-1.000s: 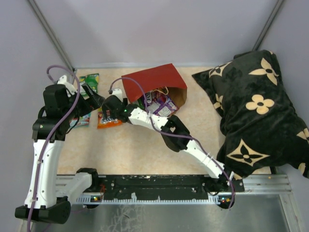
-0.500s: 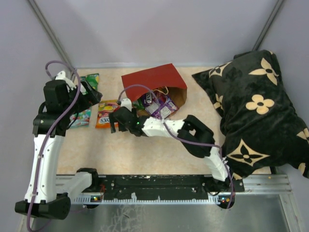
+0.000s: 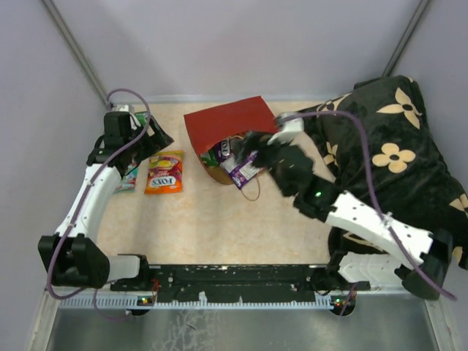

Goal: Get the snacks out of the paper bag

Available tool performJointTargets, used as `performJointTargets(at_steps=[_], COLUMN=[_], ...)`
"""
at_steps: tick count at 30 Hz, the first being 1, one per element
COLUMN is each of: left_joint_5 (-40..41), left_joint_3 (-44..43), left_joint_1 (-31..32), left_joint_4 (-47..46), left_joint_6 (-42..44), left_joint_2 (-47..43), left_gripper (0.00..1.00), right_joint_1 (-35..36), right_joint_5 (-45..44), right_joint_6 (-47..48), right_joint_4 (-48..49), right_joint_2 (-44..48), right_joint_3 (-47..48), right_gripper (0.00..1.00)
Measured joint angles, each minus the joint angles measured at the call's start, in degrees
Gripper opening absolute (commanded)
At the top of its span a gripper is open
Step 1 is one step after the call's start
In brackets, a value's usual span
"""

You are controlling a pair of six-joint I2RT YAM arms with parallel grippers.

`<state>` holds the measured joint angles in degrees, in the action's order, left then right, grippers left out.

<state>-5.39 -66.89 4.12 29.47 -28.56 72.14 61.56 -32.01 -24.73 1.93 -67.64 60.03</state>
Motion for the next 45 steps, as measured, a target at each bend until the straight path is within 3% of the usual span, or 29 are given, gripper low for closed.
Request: performJointTargets(at_steps=[3, 6, 8, 12, 17, 21, 28, 35, 37, 41, 42, 45], left_joint_5=[-3.02, -6.05, -8.02, -11.23, -11.89, -11.74, -10.05, -7.87, -7.52, -8.07, -8.61, -11.17], left_joint_3=[1.11, 1.25, 1.25, 1.03, -2.19, -4.04, -5.90, -6.86, -8.00, -9.53, -9.75, -10.51], left_joint_1=[0.00, 0.11, 0.33, 0.98, 2.47, 3.76, 5.53, 5.92, 5.90, 5.88, 5.88, 5.88], left_joint_4=[-4.04, -8.04, -10.67, -15.54, -17.92, -20.09, -22.93, -22.69, -22.60, -22.69, -22.69, -23.39], left_joint_6=[-0.22, -0.59, -1.29, -2.75, -4.07, -5.73, -7.06, -6.67, -6.23, -5.70, -5.66, -5.49], left_joint_2=[3.17, 6.56, 8.94, 14.38, 23.74, 27.76, 29.22, 29.35, 29.86, 31.65, 32.26, 34.03], left_gripper=[0.95, 0.95, 0.90, 0.82, 0.79, 0.70, 0.64, 0.63, 0.54, 0.10, 0.04, 0.00], right_joint_1=[-15.04, -30.21, -38.64, -47.39, -50.05, -50.12, -50.12, -50.25, -50.31, -50.86, -51.06, -51.65], right_joint_5=[3.37, 10.93, 18.36, 31.43, 40.76, 45.99, 50.31, 51.36, 51.06, 49.70, 49.22, 48.37], right_joint_6=[0.74, 0.76, 0.92, 1.11, 0.96, 0.90, -0.81, -4.63, -5.44, -6.51, -6.73, -7.30], right_joint_4=[-1.99, -5.64, -8.00, -10.21, -11.26, -11.54, -7.76, -2.43, -1.75, -0.61, -0.33, -0.31], right_joint_2=[5.40, 3.10, -2.75, -17.22, -31.32, -40.00, -41.48, -38.77, -37.79, -35.28, -34.42, -32.37], right_joint_3=[0.59, 4.17, 9.31, 18.56, 23.45, 26.97, 24.59, 15.69, 14.10, 11.80, 11.10, 9.29], right_gripper=[0.90, 0.88, 0.83, 0.74, 0.68, 0.64, 0.36, 0.25, 0.20, 0.01, 0.00, 0.00])
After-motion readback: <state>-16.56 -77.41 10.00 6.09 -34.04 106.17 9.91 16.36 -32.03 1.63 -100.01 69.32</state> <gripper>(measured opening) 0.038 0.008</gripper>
